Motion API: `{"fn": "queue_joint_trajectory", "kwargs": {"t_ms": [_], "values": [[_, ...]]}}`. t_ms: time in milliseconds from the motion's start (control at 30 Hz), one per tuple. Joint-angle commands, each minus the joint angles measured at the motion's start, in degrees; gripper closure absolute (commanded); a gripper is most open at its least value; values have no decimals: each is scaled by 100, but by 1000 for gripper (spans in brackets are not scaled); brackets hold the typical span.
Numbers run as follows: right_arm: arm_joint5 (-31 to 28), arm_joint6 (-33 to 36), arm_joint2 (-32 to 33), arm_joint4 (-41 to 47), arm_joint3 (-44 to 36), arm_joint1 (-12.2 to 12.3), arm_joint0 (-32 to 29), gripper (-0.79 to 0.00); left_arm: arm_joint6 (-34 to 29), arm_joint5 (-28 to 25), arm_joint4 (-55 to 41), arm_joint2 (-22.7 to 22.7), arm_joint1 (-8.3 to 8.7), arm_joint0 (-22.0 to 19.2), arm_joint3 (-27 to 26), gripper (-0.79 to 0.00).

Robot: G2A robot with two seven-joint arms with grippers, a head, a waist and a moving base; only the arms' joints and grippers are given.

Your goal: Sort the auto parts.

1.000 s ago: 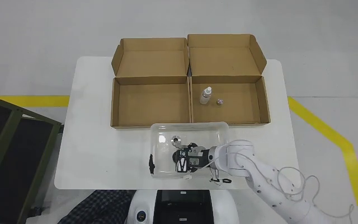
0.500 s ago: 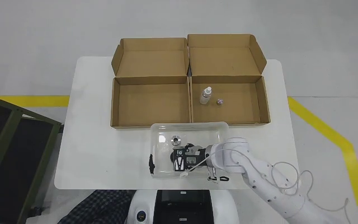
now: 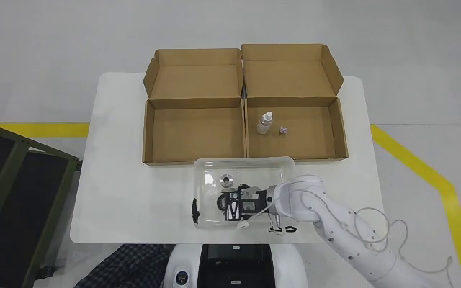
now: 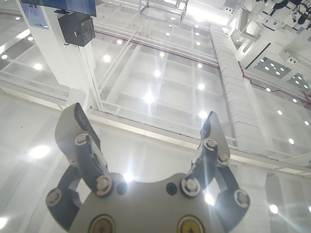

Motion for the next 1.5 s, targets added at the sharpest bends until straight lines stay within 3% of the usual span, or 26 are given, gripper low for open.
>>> {"fn": "queue_joint_trajectory", "kwargs": {"t_ms": [0, 700, 1467], "values": [[-33, -31, 52, 37, -21, 14, -23, 0, 0, 0, 0, 0, 0, 0, 0, -785], [-517, -768, 1045, 752, -332, 249, -385, 0, 0, 0, 0, 0, 0, 0, 0, -785], [-723, -1397, 1571, 1363, -421, 346, -457, 0, 0, 0, 0, 0, 0, 0, 0, -785]]}}
